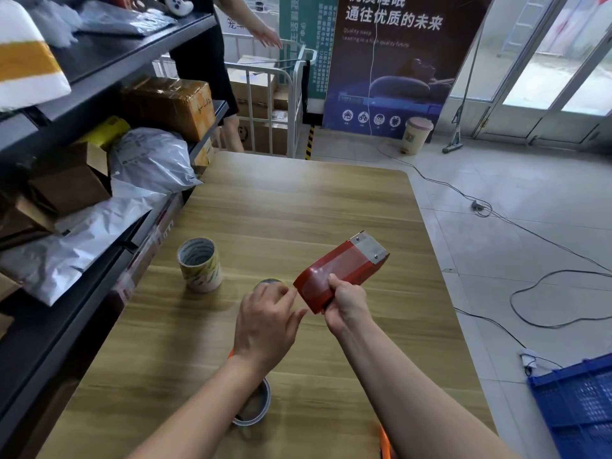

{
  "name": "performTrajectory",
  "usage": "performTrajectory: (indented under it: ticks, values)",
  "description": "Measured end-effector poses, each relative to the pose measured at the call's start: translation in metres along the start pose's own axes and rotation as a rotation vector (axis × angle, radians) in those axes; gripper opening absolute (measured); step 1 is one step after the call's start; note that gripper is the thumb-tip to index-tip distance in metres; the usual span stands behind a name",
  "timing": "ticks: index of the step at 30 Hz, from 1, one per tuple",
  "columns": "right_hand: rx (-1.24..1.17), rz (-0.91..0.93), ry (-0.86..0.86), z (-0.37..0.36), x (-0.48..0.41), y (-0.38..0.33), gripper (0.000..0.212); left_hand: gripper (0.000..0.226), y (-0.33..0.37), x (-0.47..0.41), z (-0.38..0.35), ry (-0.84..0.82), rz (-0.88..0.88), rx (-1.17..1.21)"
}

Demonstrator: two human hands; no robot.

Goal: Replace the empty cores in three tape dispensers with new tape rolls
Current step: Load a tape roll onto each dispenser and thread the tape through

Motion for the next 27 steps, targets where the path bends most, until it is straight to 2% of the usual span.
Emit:
performTrajectory:
  ticks: [4,8,10,13,15,20,27]
  values:
    - [-0.004,-0.031,0.019,0.000,0.007,-0.002,0.009,0.045,0.020,-0.013,0.002,-0.021,-0.127,0.129]
    - [-0.036,-0.102,0.018,-0.003,0.015,-0.001,0.015,0.028,0.028,-0.020,0.000,-0.060,-0.116,0.144]
    - [-0.052,-0.121,-0.027,-0.003,0.018,-0.003,0.017,0.026,0.028,-0.020,-0.001,-0.076,-0.113,0.116]
    - [-0.076,-0.202,-0.166,-0.002,0.027,-0.007,0.009,0.027,0.026,-0.021,-0.001,-0.125,-0.083,0.075]
    - [-0.091,-0.227,-0.221,0.000,0.030,-0.009,0.019,0.025,0.024,-0.022,-0.001,-0.165,-0.048,0.073]
    - [-0.154,-0.209,-0.217,0.000,0.031,-0.008,0.053,0.020,0.027,-0.021,-0.001,-0.181,0.020,0.080]
    - [-0.155,-0.300,-0.256,-0.004,0.038,-0.010,0.068,0.016,0.023,-0.023,-0.001,-0.145,0.202,0.169]
Point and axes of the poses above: each hand's wrist, its own x-axis away from the middle knuckle, its own z-axis out of the back of the hand, y = z × x, the point moved 2 cm from there along -x, towards the middle knuckle, and after that the axes turned 4 degrees about -x, right-handed, at the moved point
